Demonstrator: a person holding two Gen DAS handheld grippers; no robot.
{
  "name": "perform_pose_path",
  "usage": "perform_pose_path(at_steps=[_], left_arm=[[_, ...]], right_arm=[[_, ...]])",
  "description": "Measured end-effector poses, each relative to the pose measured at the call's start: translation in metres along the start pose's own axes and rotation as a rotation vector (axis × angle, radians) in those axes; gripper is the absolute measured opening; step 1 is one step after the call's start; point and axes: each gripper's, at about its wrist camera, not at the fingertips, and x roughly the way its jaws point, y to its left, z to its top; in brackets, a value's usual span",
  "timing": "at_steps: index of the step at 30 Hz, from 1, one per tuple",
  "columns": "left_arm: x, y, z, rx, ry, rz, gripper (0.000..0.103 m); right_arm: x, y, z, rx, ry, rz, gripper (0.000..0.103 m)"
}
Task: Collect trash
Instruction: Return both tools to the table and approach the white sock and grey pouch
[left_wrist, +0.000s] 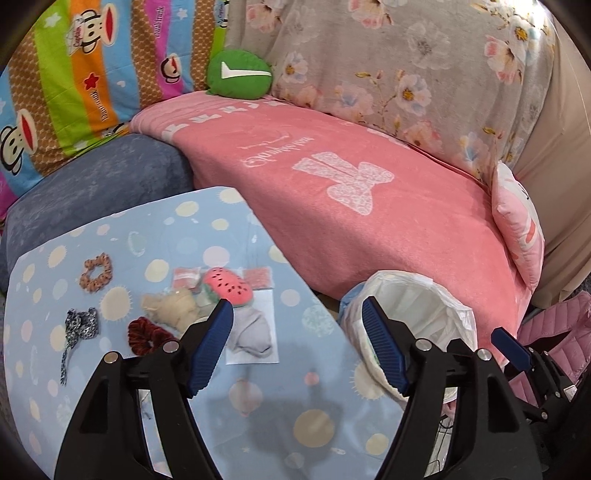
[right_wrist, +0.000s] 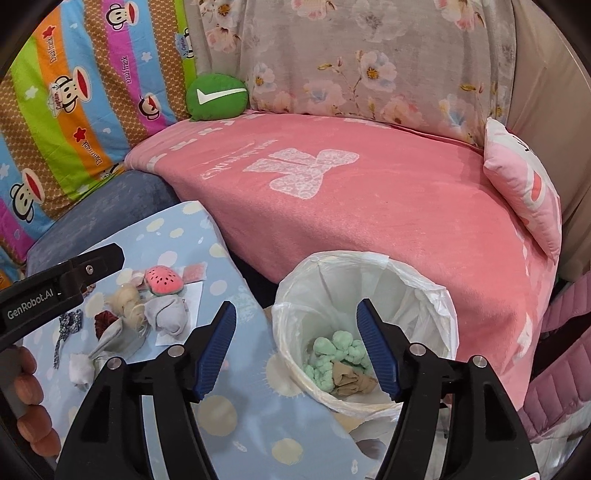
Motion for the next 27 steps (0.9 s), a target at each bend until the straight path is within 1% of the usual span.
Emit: perform_pose_path(at_steps=[2,10,13,15,19,22,27], left_arm=[[-0.003,0.012,-0.002,-0.02,-0.001,0.012,0.072],[-0.014,0.056,-0.014,-0.083,0.004,0.046,0.075],[-0.019,0.079,-0.02,-0.125,0.005,0.064,0.083],[-0.022,0.097,-0.027,-0.154,0.009,0.081,0.084],[-0.024,0.137,-0.042,-0.22,0.037,0.121,0.086],[-0.023,0.165,-0.056,-0.253,0.06,0.157,0.09],[-0.012,0.207,-0.087,-0.334,0.14,0.186,0.09]], right_arm=[[-0.002,0.008,-0.001,-0.009,0.002,0.008,0.065],[-0.005,0.047,-0.008,-0.058,0.014,0.045,0.066],[-0.005,0.064,-0.012,-0.082,0.022,0.063,0.068],[-0.005,0.077,-0.015,-0.1,0.027,0.076,0.068],[-0.003,0.1,-0.021,-0.123,0.041,0.11,0.068],[0.0,0.117,-0.029,-0.138,0.054,0.138,0.068],[0.014,0.147,-0.048,-0.166,0.105,0.178,0.068]])
